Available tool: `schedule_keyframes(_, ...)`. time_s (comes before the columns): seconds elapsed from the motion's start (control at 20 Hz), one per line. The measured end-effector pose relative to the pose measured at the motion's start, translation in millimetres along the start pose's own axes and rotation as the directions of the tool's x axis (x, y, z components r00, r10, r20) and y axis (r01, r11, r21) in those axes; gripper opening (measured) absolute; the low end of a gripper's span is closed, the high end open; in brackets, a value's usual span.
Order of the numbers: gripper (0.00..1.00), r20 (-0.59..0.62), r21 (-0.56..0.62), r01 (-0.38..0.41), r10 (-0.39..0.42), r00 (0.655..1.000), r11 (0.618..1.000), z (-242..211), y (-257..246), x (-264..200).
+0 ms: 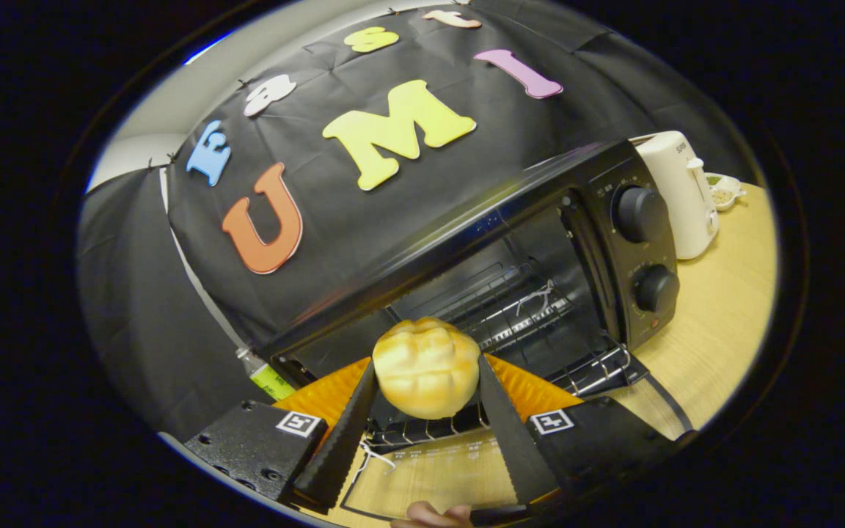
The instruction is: Open the toaster oven, put the food inside, and close the toaster oven door.
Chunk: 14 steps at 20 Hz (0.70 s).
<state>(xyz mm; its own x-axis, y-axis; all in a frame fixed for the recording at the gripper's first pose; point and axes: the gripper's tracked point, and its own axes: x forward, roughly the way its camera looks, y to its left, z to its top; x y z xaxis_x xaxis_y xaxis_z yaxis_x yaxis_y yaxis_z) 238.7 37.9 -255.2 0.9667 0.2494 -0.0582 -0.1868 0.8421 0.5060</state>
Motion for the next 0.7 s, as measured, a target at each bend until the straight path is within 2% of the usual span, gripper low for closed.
schedule_keyframes(0.1,0.89,0.017,-0.028,0.02,-0.019,1.0,0.999,4.7,-3.1,4.9)
schedule_keyframes(0.2,0.89,0.01,-0.004,0.011,-0.011,1.0,1.0,5.0,2.7,9.9)
schedule_keyframes(0.3,0.91,0.061,-0.02,0.053,-0.051,0.997,0.998,18.0,-1.1,7.3)
schedule_keyframes(0.4,0.96,0.092,-0.047,0.082,-0.077,0.993,0.996,24.3,-3.4,5.5)
schedule_keyframes(0.5,1.0,0.063,-0.069,0.081,-0.076,0.995,0.994,21.3,-1.1,-4.7)
schedule_keyframes(0.7,1.0,0.042,-0.04,0.06,-0.058,0.997,0.997,28.3,2.9,-33.1)
